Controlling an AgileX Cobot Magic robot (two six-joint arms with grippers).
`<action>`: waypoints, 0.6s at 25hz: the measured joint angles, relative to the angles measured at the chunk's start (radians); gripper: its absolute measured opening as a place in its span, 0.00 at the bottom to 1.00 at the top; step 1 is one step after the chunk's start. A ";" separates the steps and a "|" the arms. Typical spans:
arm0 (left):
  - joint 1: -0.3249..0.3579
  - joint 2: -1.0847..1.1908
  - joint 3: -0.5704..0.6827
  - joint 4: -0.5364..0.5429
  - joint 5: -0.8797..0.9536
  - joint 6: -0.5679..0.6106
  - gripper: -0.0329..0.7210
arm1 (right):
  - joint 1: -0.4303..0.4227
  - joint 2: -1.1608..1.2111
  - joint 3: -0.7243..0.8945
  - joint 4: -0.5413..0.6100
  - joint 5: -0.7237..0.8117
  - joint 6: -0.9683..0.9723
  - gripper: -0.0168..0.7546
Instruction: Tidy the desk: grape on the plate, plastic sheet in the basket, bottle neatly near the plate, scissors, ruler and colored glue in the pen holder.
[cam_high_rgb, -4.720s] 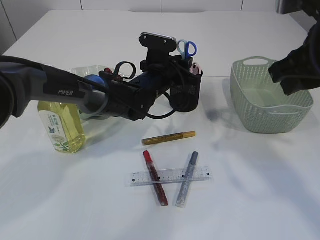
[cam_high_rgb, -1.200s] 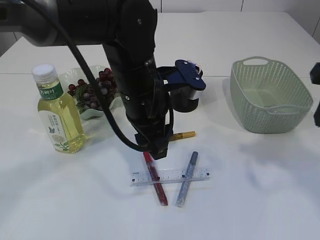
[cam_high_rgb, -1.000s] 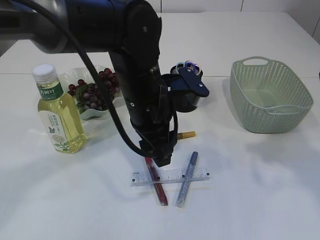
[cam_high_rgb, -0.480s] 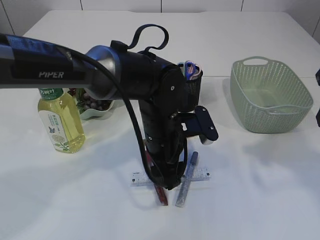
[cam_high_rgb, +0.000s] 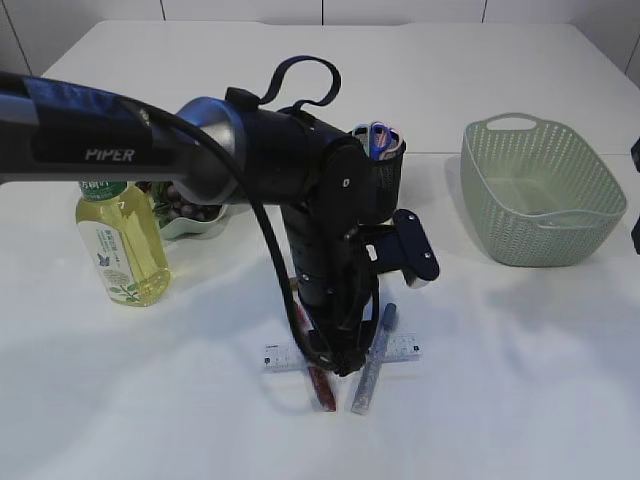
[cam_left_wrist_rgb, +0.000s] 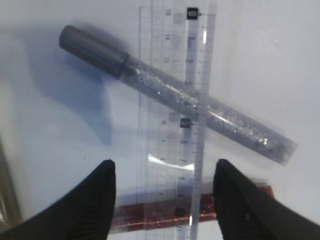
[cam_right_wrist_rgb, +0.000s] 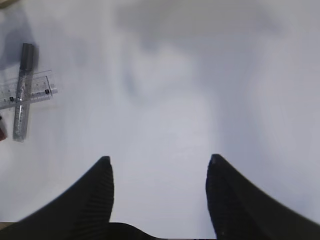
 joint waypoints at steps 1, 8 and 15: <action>0.000 0.000 0.000 0.000 -0.010 0.000 0.65 | 0.000 0.000 0.000 0.000 0.000 0.000 0.63; 0.000 0.000 0.000 -0.006 -0.029 0.000 0.65 | 0.000 0.000 0.000 0.000 0.000 0.000 0.63; 0.000 0.011 0.000 -0.015 -0.027 0.002 0.65 | 0.000 0.000 0.000 0.000 0.000 0.000 0.63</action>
